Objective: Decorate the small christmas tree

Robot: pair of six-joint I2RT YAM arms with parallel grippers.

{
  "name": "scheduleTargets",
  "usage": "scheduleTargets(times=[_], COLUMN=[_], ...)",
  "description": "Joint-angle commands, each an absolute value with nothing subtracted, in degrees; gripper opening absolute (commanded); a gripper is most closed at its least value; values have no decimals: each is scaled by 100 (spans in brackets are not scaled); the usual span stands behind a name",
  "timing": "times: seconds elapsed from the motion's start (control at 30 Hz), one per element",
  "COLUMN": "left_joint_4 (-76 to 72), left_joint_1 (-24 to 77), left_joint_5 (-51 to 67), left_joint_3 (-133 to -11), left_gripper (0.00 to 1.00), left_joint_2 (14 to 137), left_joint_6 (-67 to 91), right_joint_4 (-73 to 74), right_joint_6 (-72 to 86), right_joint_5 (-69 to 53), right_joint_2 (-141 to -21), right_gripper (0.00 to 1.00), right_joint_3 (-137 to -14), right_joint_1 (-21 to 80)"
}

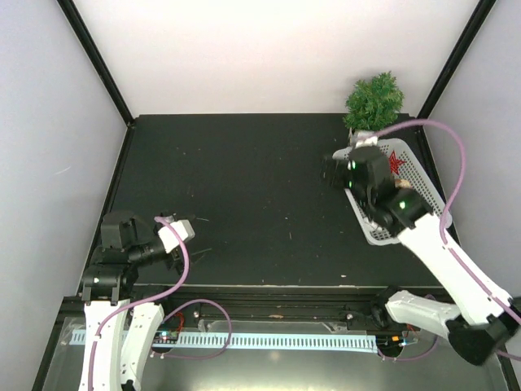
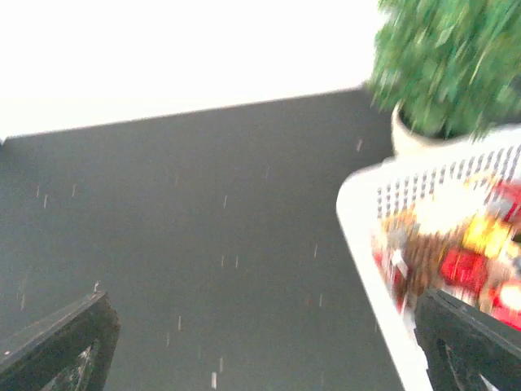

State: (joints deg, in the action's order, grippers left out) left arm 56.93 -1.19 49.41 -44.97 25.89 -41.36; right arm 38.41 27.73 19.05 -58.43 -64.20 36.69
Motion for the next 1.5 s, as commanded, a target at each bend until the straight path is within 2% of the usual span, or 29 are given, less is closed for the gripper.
scheduleTargets(times=[0.0, 0.17, 0.33, 0.57, 0.9, 1.03, 1.47], left_joint_4=[5537, 5537, 5459, 5229, 5053, 5117, 5109], left_joint_1=[-162, -160, -157, -31, 153, 199, 342], left_joint_5=[4933, 4940, 4857, 4562, 3969, 3961, 3947], left_joint_3=[-4543, -4534, -4520, -4485, -4600, -4643, -4641], left_gripper=[99, 99, 99, 99, 99, 99, 99], left_joint_2=[2557, 2505, 2452, 2511, 2936, 2983, 3000], left_joint_6=[-3982, -3986, -3893, -3588, -3150, -3176, -3173], right_joint_4=[2981, 2957, 3315, 2417, 2155, 2285, 2239], right_joint_6=[2262, 2103, 1797, 2025, 1723, 1815, 1797], right_joint_5=[2350, 1640, 1624, 787, 222, 196, 161], right_joint_2=[-6889, -8310, -9603, -10417, -11662, -12137, -12377], right_gripper=[100, 99, 99, 93, 92, 82, 54], right_joint_3=[-7840, -9697, -11263, -11265, -12245, -12716, -12759], right_joint_1=[2984, 1792, 1107, 122, -153, -197, -333])
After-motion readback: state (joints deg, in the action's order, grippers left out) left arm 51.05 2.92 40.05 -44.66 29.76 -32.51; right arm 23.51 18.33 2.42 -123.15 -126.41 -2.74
